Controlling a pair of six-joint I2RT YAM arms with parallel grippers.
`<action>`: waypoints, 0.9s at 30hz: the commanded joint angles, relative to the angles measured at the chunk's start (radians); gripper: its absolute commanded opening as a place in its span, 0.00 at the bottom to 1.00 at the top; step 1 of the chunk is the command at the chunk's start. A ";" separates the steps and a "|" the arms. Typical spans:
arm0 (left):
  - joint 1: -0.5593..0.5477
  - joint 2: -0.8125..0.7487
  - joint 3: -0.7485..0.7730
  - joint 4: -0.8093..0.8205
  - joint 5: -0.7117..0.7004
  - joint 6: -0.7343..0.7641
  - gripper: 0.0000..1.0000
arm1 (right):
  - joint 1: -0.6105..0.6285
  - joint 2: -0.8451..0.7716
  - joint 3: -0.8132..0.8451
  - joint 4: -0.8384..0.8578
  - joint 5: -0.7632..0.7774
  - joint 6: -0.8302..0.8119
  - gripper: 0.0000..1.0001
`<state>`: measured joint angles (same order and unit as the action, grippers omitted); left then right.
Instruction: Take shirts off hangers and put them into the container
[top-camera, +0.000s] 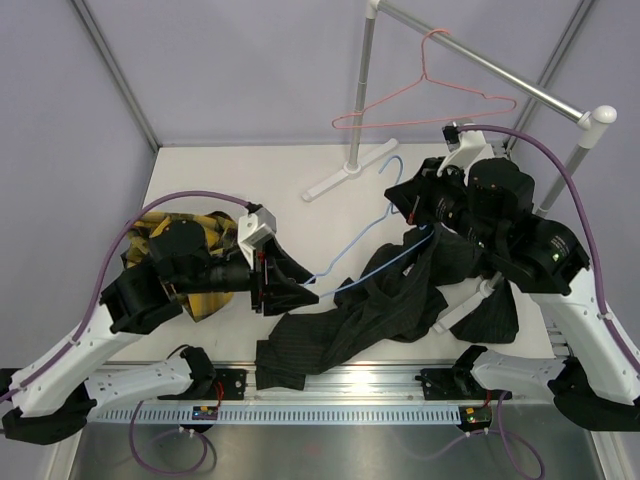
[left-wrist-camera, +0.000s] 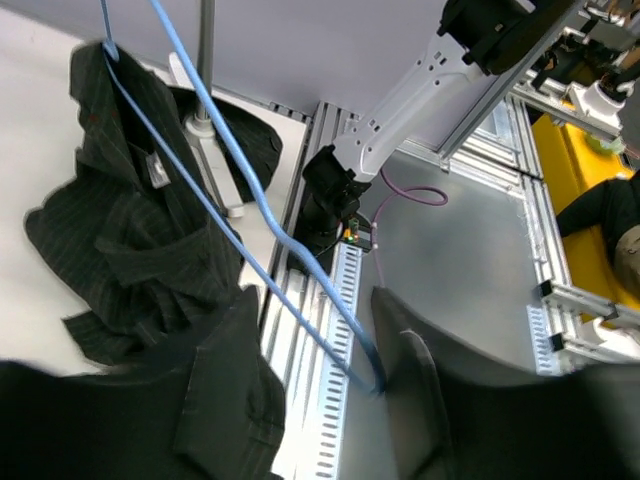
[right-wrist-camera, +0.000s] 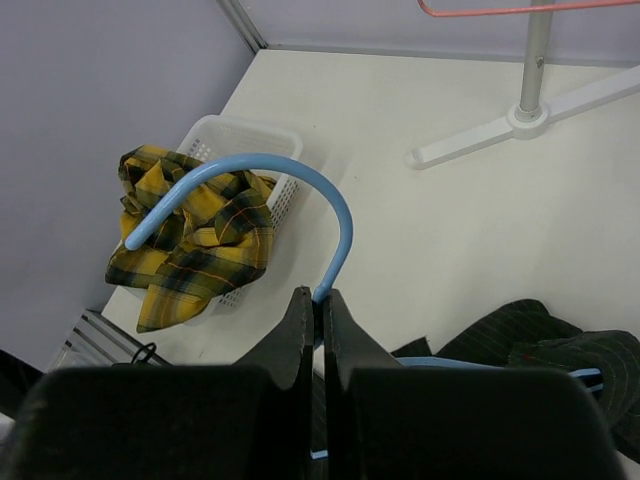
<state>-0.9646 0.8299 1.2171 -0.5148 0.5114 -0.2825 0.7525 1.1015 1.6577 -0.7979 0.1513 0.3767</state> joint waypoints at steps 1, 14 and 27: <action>-0.010 0.017 -0.001 0.024 -0.058 -0.017 0.41 | -0.005 0.000 0.056 0.037 -0.041 -0.021 0.00; -0.086 -0.035 0.340 -0.470 -0.705 -0.129 0.00 | -0.005 -0.191 -0.058 -0.047 -0.026 0.022 0.99; -0.086 0.170 0.263 -0.009 -0.559 0.052 0.00 | -0.005 -0.486 -0.691 0.068 -0.255 0.197 0.00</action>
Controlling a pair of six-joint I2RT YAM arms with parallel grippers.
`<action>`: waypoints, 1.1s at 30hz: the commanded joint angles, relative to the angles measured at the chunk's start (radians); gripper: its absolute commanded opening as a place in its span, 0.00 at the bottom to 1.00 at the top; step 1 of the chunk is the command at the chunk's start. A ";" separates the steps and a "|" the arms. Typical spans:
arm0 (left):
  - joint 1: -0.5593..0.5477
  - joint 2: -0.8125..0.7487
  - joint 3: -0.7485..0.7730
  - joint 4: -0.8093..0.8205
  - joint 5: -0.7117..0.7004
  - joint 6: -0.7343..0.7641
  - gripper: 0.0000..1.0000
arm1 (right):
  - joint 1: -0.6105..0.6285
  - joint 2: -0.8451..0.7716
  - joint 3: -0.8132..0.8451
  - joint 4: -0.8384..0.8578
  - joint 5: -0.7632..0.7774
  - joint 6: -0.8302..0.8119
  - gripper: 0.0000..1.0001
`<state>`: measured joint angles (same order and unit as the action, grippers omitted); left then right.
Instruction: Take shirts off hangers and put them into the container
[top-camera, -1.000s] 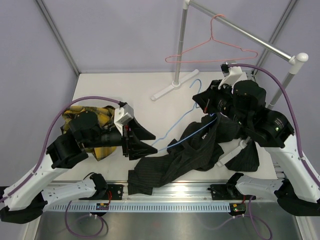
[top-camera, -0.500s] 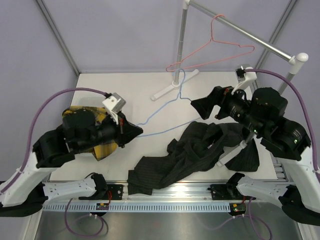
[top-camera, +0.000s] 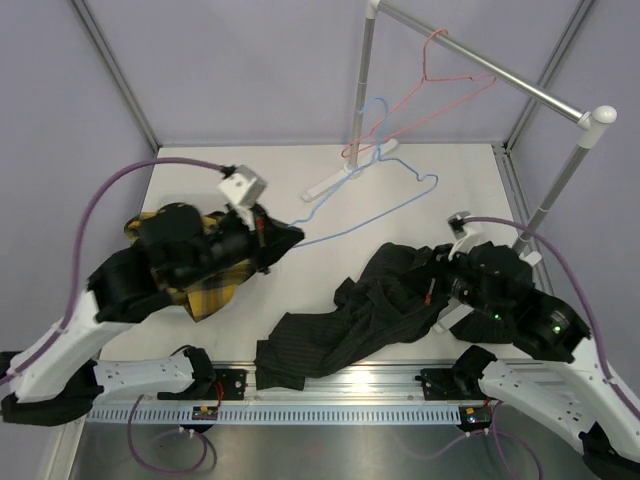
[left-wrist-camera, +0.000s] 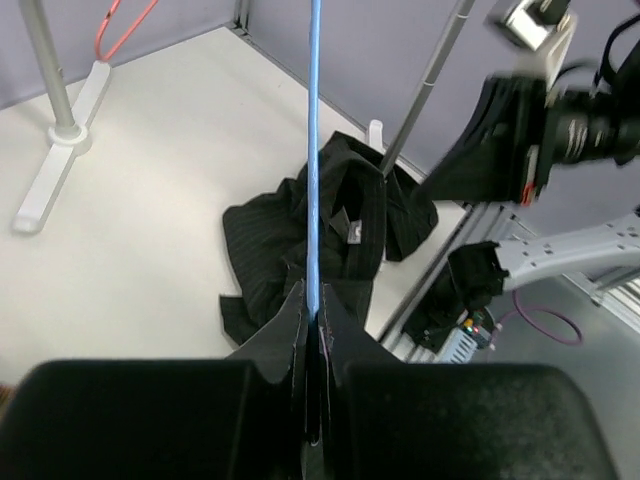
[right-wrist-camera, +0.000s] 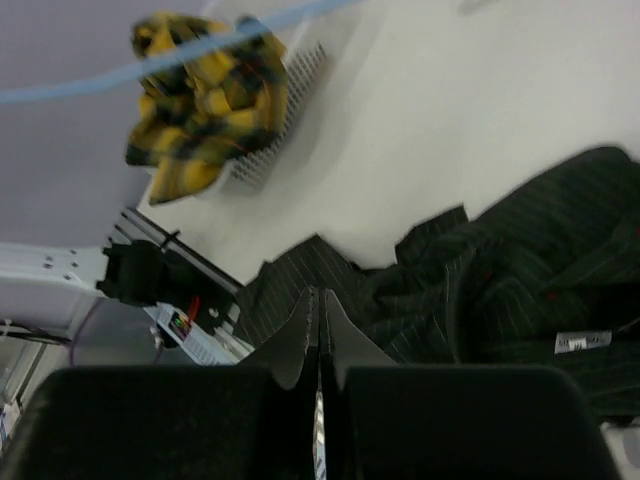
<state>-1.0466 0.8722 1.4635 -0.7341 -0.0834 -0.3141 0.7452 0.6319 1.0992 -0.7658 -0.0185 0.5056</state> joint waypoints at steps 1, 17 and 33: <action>-0.004 0.211 0.068 0.223 0.024 0.113 0.00 | 0.002 -0.053 -0.166 0.034 -0.089 0.074 0.00; 0.014 1.007 0.912 0.047 0.077 0.173 0.00 | 0.005 -0.248 -0.090 -0.153 -0.015 0.126 0.00; 0.057 1.014 0.836 0.280 0.119 0.178 0.00 | 0.005 -0.239 -0.074 -0.138 -0.037 0.123 0.00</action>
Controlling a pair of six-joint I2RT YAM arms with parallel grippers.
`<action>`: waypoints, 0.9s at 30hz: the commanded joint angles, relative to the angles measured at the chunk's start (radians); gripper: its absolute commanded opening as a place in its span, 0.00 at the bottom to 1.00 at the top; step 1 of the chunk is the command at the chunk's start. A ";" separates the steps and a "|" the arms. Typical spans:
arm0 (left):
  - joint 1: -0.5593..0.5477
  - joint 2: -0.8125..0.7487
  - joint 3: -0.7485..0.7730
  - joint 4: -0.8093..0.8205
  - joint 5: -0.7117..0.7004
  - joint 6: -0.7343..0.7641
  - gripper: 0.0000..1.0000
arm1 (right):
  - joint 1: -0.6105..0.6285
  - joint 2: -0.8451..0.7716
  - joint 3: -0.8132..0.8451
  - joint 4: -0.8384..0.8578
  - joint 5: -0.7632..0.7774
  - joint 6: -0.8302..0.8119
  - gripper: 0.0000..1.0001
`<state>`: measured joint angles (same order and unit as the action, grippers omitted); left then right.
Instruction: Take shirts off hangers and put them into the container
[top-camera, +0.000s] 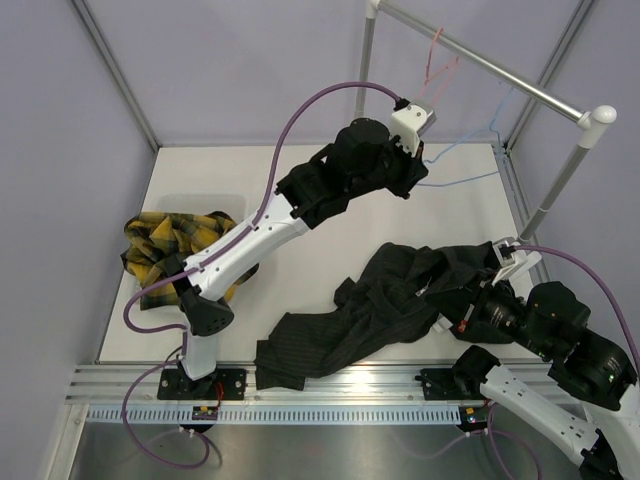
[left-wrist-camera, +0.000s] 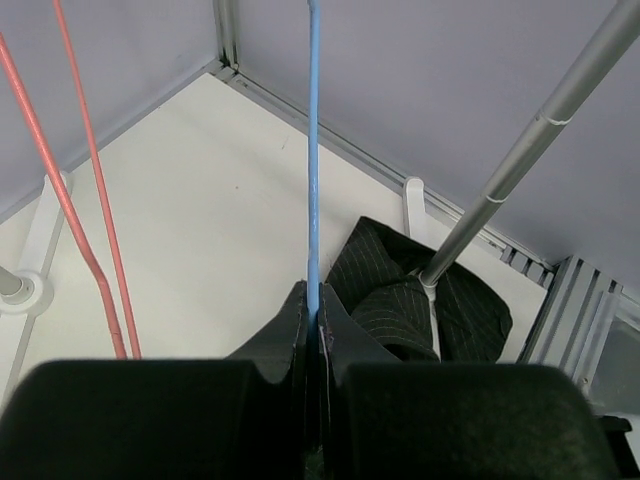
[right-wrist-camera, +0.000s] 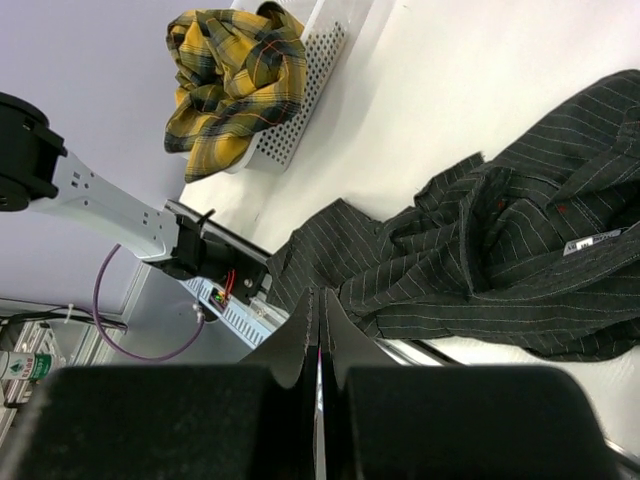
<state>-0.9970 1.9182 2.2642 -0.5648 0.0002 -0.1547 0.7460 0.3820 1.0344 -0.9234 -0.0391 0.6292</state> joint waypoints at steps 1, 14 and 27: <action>0.009 -0.022 0.052 0.103 0.038 0.018 0.00 | 0.004 0.014 -0.008 0.021 -0.019 -0.003 0.00; 0.043 -0.031 0.107 0.123 0.069 0.023 0.00 | 0.003 0.051 -0.004 0.040 -0.025 -0.026 0.00; 0.040 -0.228 -0.192 0.203 0.066 0.023 0.00 | 0.004 0.101 -0.031 0.092 -0.041 -0.043 0.00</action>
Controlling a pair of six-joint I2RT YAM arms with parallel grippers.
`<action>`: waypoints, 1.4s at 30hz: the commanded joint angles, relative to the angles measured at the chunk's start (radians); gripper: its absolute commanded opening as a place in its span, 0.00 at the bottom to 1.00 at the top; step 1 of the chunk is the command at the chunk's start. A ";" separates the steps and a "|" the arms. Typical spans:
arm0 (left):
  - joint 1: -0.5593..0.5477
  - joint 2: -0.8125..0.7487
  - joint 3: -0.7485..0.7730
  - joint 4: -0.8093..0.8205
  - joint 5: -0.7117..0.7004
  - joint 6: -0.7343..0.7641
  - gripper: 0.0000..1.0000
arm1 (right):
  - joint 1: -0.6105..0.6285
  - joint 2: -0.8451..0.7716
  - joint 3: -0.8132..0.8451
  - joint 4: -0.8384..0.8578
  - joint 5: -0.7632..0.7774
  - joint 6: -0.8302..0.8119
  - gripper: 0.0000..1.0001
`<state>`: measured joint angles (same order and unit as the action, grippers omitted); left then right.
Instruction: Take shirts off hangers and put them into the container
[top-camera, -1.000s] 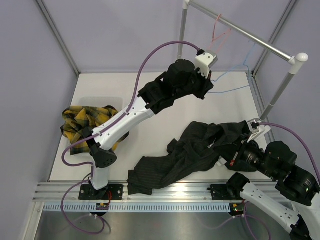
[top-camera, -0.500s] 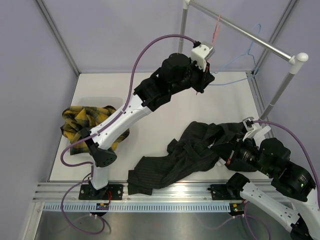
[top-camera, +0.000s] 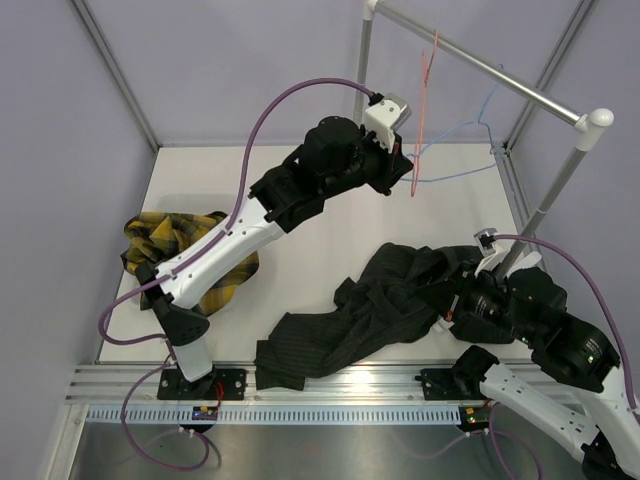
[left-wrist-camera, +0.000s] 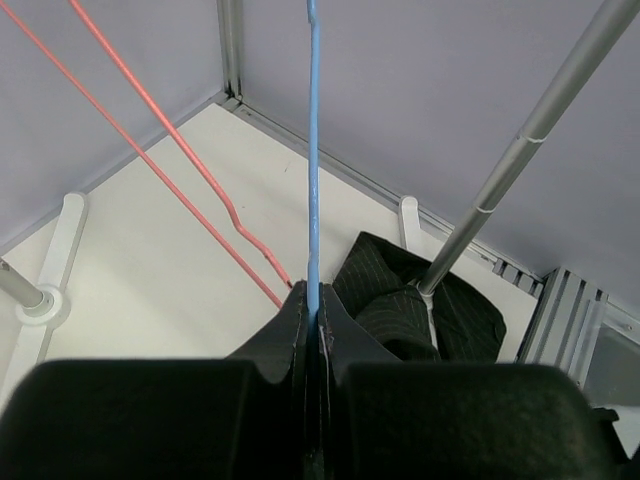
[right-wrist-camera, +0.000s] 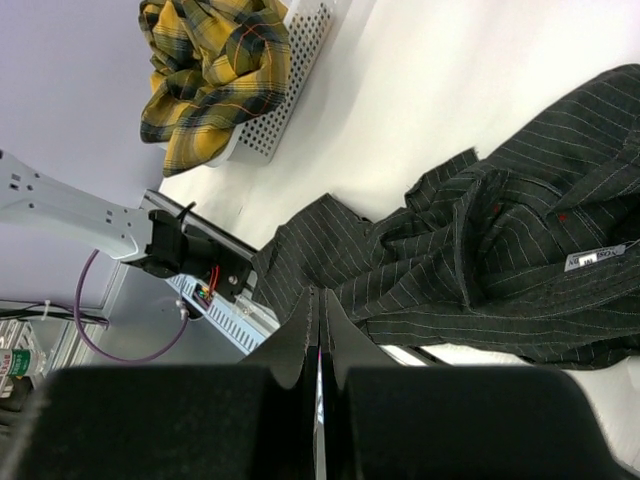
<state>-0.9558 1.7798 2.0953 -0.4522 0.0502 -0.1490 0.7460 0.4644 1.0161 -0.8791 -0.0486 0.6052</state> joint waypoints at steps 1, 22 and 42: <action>0.000 -0.098 -0.030 0.096 0.014 0.019 0.00 | 0.003 0.017 -0.019 0.054 -0.034 -0.019 0.00; 0.005 0.041 0.161 0.040 0.051 0.054 0.00 | 0.004 0.010 -0.020 0.043 -0.022 -0.002 0.00; 0.009 0.030 0.252 0.030 0.086 0.069 0.00 | 0.003 0.028 -0.056 0.072 -0.034 -0.002 0.00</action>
<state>-0.9531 1.8862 2.2910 -0.4797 0.1101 -0.1005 0.7460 0.4793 0.9680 -0.8448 -0.0666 0.6029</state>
